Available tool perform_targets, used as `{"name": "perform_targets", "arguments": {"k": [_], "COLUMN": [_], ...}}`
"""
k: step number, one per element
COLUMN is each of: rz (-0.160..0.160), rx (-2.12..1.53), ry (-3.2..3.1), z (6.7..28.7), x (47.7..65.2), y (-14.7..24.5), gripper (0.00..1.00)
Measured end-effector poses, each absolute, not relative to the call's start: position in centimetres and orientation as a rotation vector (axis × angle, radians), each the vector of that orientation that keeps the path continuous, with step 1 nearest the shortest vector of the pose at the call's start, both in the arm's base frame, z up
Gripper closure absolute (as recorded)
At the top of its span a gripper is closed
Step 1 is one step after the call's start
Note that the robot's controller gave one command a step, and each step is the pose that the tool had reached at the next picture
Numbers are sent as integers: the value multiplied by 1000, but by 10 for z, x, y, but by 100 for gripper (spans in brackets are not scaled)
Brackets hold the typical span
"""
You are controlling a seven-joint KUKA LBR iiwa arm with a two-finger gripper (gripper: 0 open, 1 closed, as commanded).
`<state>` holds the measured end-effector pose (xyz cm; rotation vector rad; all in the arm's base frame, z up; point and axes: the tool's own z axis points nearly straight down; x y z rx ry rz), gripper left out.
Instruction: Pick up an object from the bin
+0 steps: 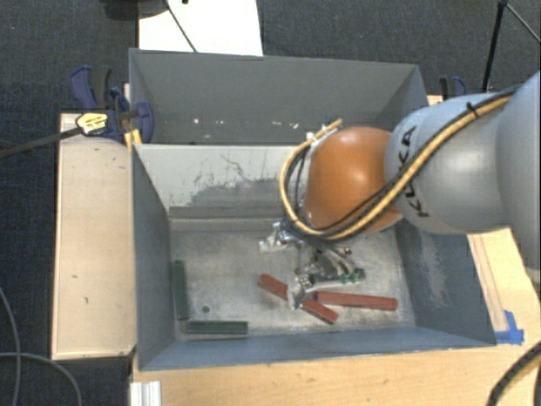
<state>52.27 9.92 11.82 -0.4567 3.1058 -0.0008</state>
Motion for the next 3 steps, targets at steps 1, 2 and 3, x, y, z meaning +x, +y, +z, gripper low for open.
{"name": "perform_targets", "arguments": {"k": [1, 2, 3], "rz": [4, 4, 4], "rx": [-594, -592, -592], "ry": [3068, 3068, 3068], "z": [75, 75, 76], "x": [529, 529, 529], "y": [99, 99, 99], "gripper": [100, 100, 100]}}
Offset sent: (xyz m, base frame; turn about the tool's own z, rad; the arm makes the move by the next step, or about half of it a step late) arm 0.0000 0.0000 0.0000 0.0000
